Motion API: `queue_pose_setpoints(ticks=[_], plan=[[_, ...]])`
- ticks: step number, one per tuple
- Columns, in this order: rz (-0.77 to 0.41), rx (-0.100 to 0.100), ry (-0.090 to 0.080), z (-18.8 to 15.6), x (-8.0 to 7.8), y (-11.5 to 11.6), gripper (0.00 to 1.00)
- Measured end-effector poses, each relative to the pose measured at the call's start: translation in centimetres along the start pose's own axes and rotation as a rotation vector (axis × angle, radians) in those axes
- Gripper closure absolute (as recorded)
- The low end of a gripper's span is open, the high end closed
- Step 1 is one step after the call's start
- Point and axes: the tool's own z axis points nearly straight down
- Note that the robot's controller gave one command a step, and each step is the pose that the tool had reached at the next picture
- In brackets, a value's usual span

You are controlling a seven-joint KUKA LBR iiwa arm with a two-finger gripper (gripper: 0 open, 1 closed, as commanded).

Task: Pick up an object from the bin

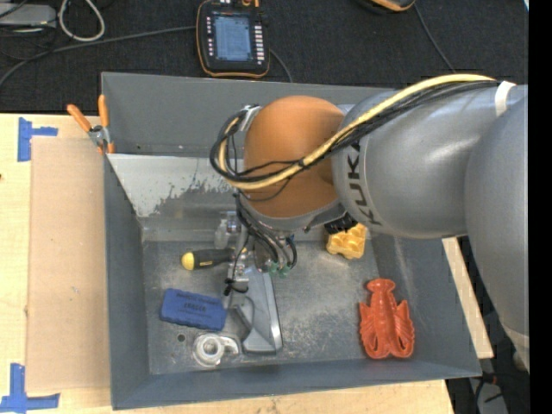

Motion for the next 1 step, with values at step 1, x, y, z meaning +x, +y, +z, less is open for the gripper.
queue_pose_setpoints(ticks=[1], plan=[[0.006,-0.001,-0.008,-0.48,-0.18,-0.15,0.0]])
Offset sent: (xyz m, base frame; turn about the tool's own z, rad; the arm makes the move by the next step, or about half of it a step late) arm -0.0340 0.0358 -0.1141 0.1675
